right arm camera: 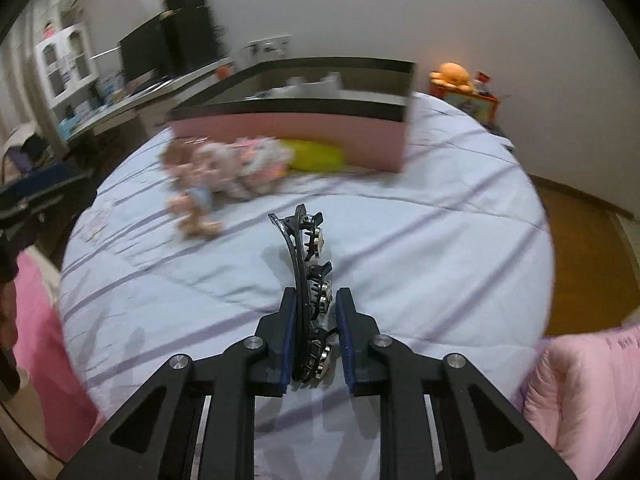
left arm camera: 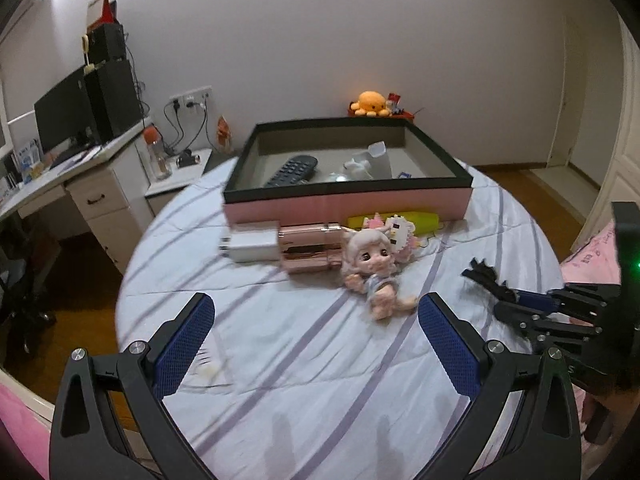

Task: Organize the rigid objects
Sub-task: 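Grasp the black hair clip with the right tool while the left tool lowers toward the doll, then close the left tool on the doll figure while the right tool holds the clip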

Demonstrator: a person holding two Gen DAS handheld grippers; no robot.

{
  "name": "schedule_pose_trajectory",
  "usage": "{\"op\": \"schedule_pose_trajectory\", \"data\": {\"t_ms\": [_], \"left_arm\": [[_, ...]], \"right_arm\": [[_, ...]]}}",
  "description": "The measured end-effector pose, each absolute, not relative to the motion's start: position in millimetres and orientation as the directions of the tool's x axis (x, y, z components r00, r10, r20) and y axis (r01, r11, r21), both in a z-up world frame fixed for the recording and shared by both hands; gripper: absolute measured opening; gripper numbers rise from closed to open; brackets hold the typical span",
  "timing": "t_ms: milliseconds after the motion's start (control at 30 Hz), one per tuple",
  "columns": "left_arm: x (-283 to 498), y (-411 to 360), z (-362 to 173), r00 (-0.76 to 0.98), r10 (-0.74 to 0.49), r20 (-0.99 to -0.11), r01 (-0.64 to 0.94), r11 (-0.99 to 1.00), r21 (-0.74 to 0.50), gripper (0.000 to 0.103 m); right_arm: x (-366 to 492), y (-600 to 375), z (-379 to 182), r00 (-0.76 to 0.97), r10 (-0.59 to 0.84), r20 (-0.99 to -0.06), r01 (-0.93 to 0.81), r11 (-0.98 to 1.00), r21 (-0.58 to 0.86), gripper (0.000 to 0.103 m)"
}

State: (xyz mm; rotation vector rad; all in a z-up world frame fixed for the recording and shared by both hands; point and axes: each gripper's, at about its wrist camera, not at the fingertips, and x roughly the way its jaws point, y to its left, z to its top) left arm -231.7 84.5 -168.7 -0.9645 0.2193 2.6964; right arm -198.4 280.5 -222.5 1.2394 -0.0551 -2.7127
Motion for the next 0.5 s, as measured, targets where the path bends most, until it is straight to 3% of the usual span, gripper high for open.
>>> {"op": "schedule_pose_trajectory", "data": {"t_ms": [300, 500], "left_arm": [[-277, 130, -201, -0.686, 0.158, -0.711, -0.271, -0.961, 0.048, 0.102], [-300, 129, -220, -0.632, 0.143, -0.762, -0.253, -0.967, 0.029, 0.08]], "right_arm": [[-221, 297, -224, -0.657, -0.191, -0.729, 0.127, -0.982, 0.143, 0.019], [-230, 306, -226, -0.661, -0.218, -0.718, 0.133, -0.976, 0.174, 0.019]]}}
